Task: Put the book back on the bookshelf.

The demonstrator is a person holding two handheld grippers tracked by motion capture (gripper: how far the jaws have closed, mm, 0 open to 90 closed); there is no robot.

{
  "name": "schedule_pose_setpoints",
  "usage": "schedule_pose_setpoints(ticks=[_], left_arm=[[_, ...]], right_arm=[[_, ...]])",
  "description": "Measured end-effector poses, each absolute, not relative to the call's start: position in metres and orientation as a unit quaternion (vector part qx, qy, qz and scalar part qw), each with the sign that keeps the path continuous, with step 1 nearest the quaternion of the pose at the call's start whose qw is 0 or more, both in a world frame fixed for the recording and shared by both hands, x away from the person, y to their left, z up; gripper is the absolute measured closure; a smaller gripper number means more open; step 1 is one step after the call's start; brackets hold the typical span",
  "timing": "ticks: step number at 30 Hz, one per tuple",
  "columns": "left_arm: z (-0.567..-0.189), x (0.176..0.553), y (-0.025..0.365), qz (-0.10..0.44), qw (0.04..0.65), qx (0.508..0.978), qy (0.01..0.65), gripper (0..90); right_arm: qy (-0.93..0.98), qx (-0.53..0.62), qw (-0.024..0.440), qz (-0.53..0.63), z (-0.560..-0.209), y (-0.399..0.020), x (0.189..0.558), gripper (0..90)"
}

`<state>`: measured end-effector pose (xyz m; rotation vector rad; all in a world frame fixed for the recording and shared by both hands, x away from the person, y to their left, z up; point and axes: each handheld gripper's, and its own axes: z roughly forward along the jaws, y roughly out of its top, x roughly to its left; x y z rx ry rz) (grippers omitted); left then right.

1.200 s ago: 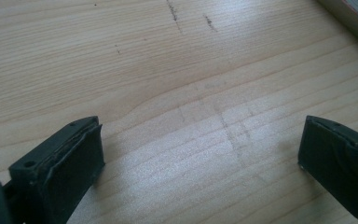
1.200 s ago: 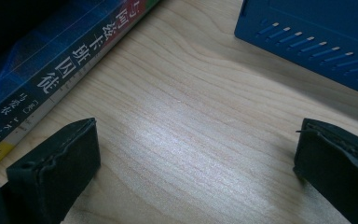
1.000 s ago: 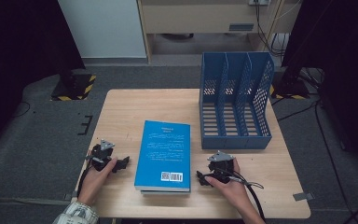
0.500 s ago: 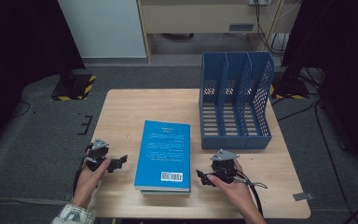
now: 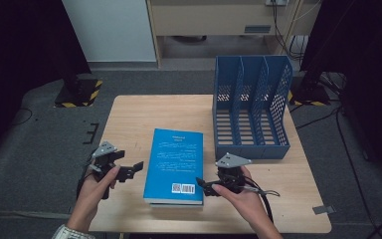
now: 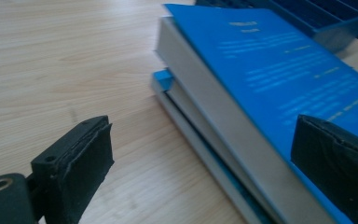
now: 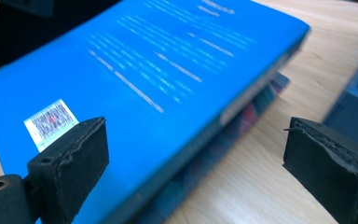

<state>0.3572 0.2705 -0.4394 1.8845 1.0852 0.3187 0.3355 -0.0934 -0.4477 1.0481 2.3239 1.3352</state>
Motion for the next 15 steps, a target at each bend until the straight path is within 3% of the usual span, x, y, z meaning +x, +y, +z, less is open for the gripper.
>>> schedule_pose_setpoints(ticks=[15], left_arm=[[-0.454, 0.364, 0.231, 0.079, 0.454, 0.789, 0.407, 5.1]], right_arm=[[0.804, 0.354, 0.119, 0.463, -0.455, -0.065, 0.356, 4.2]])
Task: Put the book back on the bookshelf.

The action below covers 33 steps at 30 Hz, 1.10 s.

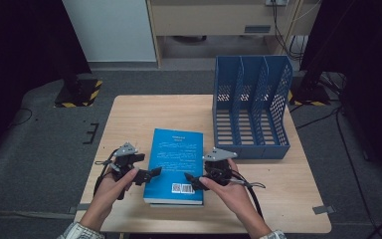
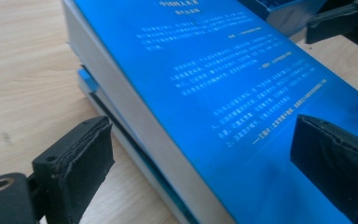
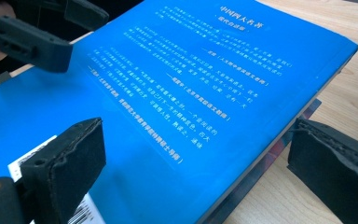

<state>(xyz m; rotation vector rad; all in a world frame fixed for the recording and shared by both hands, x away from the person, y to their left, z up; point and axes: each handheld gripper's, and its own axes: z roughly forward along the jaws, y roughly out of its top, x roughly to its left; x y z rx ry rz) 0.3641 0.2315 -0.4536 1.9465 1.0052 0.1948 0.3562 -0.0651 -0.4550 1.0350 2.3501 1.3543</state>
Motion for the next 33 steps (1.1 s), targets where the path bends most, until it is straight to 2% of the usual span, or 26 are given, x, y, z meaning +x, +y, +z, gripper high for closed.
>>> schedule_pose_setpoints(ticks=[19, 26, 33], left_arm=[[-0.467, 0.374, 0.224, 0.031, 0.454, 0.794, 0.403, 0.0], [-0.469, 0.377, 0.226, 0.018, 0.461, 0.792, 0.401, 0.0], [-0.471, 0.381, 0.228, 0.004, 0.461, 0.792, 0.399, 0.0]], right_arm=[[0.797, 0.374, 0.091, 0.465, -0.467, -0.06, 0.372, 0.1], [0.783, 0.401, 0.054, 0.473, -0.472, -0.062, 0.378, 0.1], [0.776, 0.412, 0.043, 0.476, -0.475, -0.063, 0.383, 0.0]])
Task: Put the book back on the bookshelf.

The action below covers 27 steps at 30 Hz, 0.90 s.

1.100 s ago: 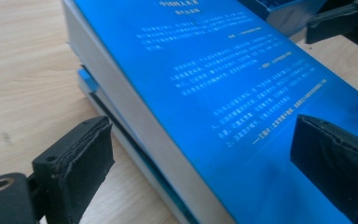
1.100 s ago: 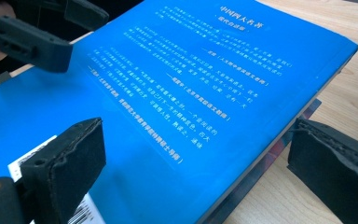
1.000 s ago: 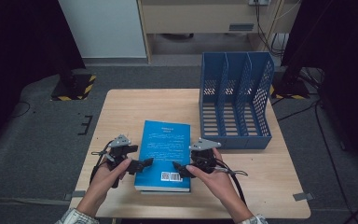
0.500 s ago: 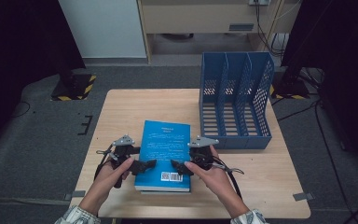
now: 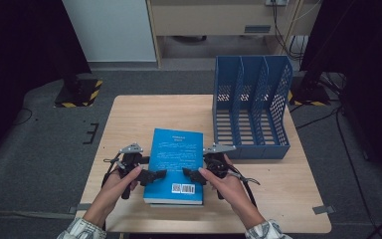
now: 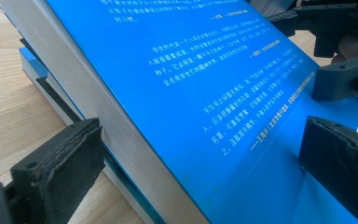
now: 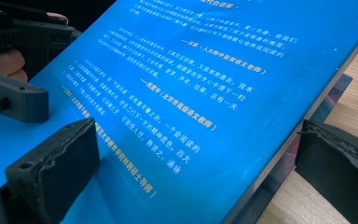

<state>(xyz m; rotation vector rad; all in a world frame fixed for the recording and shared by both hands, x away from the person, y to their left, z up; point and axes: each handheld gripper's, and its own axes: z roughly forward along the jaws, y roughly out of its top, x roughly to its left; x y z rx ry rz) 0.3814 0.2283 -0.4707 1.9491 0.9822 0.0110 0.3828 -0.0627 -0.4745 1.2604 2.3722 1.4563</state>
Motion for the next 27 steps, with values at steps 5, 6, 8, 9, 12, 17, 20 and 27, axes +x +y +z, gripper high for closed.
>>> schedule_pose_setpoints(ticks=[5, 6, 8, 9, 12, 17, 20, 27], left_arm=[[-0.473, 0.385, 0.231, -0.009, 0.465, 0.789, 0.401, 0.0], [-0.474, 0.386, 0.231, -0.011, 0.467, 0.788, 0.402, 0.0], [-0.474, 0.387, 0.232, -0.014, 0.467, 0.787, 0.403, 0.0], [-0.474, 0.387, 0.232, -0.015, 0.467, 0.787, 0.403, 0.0], [-0.474, 0.388, 0.231, -0.014, 0.466, 0.787, 0.404, 0.0], [-0.476, 0.389, 0.234, -0.025, 0.469, 0.783, 0.409, 0.0], [-0.478, 0.389, 0.236, -0.036, 0.47, 0.778, 0.416, 0.0], [-0.482, 0.39, 0.239, -0.057, 0.479, 0.772, 0.413, 0.0]], right_arm=[[0.771, 0.42, 0.033, 0.478, -0.476, -0.063, 0.387, 0.0], [0.77, 0.421, 0.031, 0.478, -0.476, -0.063, 0.387, 0.0], [0.768, 0.424, 0.023, 0.48, -0.477, -0.064, 0.389, 0.0], [0.768, 0.424, 0.023, 0.48, -0.477, -0.064, 0.389, 0.0], [0.765, 0.429, 0.012, 0.481, -0.479, -0.065, 0.392, 0.0], [0.76, 0.436, -0.003, 0.481, -0.48, -0.066, 0.395, 0.0], [0.76, 0.437, -0.004, 0.481, -0.481, -0.066, 0.395, 0.0], [0.757, 0.442, -0.011, 0.481, -0.482, -0.067, 0.397, 0.0]])
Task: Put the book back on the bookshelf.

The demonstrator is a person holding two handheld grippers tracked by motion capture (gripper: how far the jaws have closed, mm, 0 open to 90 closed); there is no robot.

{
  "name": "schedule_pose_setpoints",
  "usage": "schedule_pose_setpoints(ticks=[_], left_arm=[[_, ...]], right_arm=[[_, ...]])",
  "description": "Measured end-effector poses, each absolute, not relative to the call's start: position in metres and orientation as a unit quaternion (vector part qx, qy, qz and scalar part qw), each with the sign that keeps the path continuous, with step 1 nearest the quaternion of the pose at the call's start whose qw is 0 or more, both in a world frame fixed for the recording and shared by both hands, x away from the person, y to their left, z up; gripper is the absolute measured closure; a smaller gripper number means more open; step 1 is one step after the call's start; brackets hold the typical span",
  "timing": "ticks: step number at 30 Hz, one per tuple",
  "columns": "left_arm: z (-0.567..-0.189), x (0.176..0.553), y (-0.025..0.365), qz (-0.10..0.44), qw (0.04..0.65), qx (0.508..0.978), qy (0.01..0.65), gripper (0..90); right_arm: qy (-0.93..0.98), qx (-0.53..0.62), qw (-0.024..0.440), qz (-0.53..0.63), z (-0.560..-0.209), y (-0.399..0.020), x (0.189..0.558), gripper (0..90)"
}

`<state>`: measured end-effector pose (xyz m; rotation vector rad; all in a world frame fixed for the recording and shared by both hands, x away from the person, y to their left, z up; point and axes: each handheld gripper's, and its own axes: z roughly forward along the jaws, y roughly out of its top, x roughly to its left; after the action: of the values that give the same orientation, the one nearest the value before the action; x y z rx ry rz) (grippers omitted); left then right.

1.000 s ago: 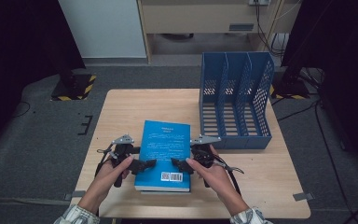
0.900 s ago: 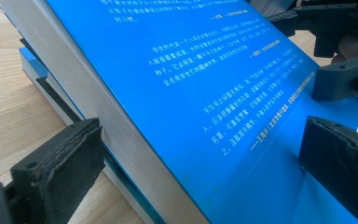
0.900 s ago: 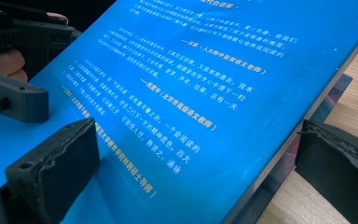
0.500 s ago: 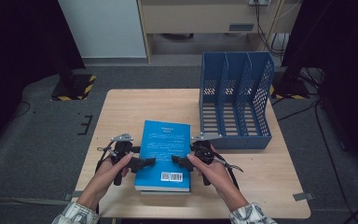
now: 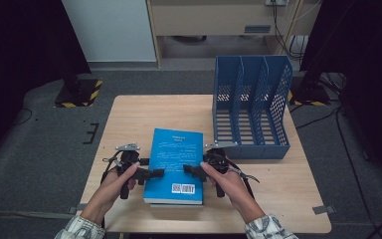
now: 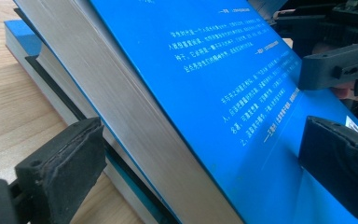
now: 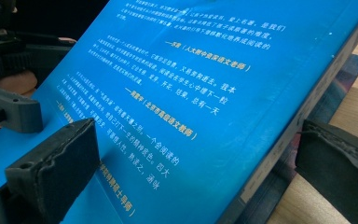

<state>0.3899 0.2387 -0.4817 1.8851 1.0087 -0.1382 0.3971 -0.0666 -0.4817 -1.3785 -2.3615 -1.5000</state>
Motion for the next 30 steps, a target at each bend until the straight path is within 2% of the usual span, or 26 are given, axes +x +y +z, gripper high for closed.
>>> schedule_pose_setpoints(ticks=[19, 24, 28, 30], left_arm=[[-0.48, 0.403, 0.235, -0.046, 0.478, 0.765, 0.43, 1.9], [-0.478, 0.402, 0.236, -0.041, 0.477, 0.762, 0.437, 4.9], [-0.477, 0.402, 0.236, -0.041, 0.474, 0.763, 0.437, 6.3], [-0.475, 0.402, 0.236, -0.038, 0.471, 0.766, 0.436, 6.7]], right_arm=[[-0.745, -0.457, 0.026, -0.485, -0.485, -0.067, 0.403, 0.0], [-0.75, -0.456, 0.019, -0.479, -0.482, -0.066, 0.403, 0.5], [-0.765, -0.445, -0.005, -0.465, -0.475, -0.063, 0.401, 1.7], [-0.764, -0.446, 0.001, -0.467, -0.476, -0.065, 0.401, 3.4]])
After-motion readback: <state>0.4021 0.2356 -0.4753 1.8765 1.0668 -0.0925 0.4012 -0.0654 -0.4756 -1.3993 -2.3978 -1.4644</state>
